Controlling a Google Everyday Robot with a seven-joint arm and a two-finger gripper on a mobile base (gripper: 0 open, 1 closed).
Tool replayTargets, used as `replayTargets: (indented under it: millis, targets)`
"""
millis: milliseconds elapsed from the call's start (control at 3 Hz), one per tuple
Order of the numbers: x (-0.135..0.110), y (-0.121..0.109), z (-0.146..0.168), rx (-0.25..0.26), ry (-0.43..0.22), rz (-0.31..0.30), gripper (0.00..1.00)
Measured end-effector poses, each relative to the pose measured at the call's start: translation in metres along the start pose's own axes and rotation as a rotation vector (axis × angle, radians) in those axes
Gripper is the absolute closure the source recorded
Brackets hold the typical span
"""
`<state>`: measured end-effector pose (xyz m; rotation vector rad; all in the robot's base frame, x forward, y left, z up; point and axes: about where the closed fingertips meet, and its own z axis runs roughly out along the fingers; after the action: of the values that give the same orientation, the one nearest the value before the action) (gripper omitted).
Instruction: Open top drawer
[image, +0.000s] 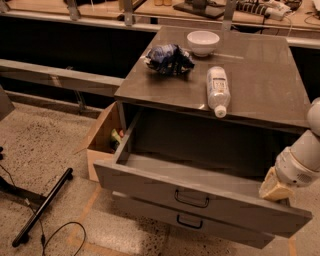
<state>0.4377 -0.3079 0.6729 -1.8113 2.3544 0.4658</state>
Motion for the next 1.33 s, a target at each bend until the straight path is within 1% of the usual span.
replayTargets:
  millis: [333,667,1000,1333]
  targets:
    - [0.009,0.044,-0.016,-0.082,0.036,0.048,1.00]
    - [0.015,0.078,-0.034,-0.144,0.069,0.089,1.00]
    - [0.006,0.079,-0.047,-0.117,0.072,0.053,1.00]
    - [-0.008,0.057,-0.044,-0.046,0.045,0.001,1.00]
